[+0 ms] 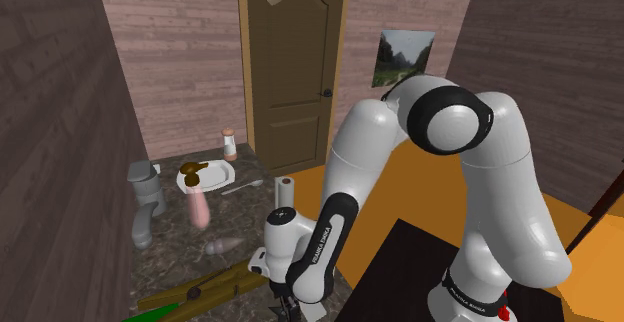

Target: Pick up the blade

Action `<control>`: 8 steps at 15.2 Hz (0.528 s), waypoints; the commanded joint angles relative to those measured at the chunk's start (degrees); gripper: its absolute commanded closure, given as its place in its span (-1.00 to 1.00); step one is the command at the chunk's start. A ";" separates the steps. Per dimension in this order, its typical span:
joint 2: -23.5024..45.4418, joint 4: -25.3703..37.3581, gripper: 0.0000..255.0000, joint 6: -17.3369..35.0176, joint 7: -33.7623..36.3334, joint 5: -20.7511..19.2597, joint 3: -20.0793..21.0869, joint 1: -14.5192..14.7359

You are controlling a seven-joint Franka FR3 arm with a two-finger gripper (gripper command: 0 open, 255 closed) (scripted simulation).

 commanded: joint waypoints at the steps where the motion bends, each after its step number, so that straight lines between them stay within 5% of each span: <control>1: 0.75 0.18 -1.00 0.60 -0.07 -0.04 -0.05 0.01; 2: 0.75 0.18 -1.00 0.59 -0.07 -0.04 -0.05 0.01; 3: 0.73 0.22 1.00 0.53 -0.03 -0.04 -0.05 0.05; 8: 0.71 0.18 1.00 0.56 -0.04 -0.03 -0.04 0.04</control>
